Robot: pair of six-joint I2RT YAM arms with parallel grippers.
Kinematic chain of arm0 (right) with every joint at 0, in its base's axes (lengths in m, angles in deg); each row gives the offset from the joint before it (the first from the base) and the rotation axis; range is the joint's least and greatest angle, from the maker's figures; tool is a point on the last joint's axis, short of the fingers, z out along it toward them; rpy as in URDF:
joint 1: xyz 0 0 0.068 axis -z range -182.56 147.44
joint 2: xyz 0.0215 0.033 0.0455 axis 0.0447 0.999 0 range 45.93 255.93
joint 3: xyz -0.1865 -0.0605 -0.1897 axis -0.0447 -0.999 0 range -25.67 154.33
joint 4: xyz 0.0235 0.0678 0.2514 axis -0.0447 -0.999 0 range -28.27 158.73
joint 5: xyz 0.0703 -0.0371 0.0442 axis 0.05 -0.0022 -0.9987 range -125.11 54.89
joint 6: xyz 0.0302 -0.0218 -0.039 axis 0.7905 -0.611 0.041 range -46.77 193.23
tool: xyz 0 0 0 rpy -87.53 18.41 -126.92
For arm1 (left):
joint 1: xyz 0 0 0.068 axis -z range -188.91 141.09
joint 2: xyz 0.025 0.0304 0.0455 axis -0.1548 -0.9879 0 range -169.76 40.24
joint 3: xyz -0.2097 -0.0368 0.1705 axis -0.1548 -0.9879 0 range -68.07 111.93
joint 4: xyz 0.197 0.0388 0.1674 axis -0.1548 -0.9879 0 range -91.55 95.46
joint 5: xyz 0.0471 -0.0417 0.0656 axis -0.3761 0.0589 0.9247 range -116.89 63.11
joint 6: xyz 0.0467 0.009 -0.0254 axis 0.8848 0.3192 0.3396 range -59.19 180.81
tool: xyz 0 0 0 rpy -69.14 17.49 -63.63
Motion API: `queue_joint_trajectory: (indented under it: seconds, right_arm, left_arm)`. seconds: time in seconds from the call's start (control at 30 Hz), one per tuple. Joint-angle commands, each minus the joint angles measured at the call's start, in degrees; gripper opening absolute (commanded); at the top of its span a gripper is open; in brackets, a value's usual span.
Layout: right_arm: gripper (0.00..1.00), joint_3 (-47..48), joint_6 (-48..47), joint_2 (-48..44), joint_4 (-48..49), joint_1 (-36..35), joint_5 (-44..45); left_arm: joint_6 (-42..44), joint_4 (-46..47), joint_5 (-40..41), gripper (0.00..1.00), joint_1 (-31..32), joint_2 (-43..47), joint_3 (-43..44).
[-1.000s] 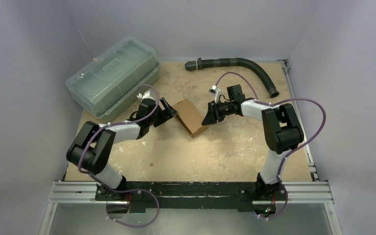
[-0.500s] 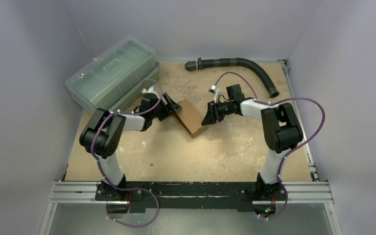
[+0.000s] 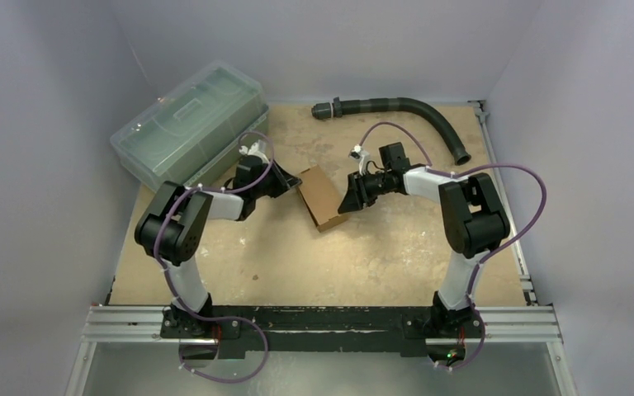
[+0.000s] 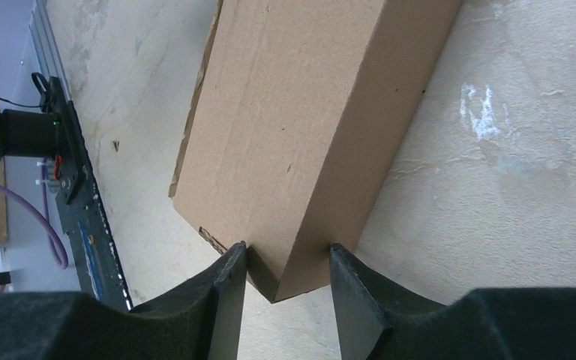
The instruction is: Fold the paper box
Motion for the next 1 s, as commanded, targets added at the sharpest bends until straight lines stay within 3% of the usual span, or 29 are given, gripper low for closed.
queue_joint_trajectory:
  seconds: [0.0, 0.17, 0.33, 0.5, 0.73, 0.97]
  right_arm:
    - [0.48, -0.08, -4.75, 1.99, -3.62, -0.62, 5.2]
    - [0.52, -0.17, -5.93, 1.55, -4.07, -0.62, 5.67]
    - [0.55, -0.17, -6.74, 1.5, -4.48, -0.66, 5.88]
    - [0.56, 0.07, -7.57, 1.5, -5.17, -0.66, 5.08]
    - [0.56, 0.53, -8.03, 1.93, -5.83, -1.23, 5.07]
    - [0.56, 0.8, -8.55, 2.21, -6.18, -1.81, 5.61]
  left_arm:
    - [3.04, 0.29, -2.48, 0.03, -0.19, 3.54, -5.03]
    - [3.76, -0.73, -2.56, 0.05, -0.19, 10.01, -9.61]
    - [4.6, -3.81, 0.2, 0.44, -0.24, 20.65, -14.73]
    - [4.4, -6.07, 1.0, 0.62, -0.2, 29.38, -20.09]
    - [-5.38, 4.62, -3.91, 0.71, 1.12, 31.57, -28.02]
    - [-12.26, 7.96, 1.27, 0.74, 10.53, 22.73, -23.21]
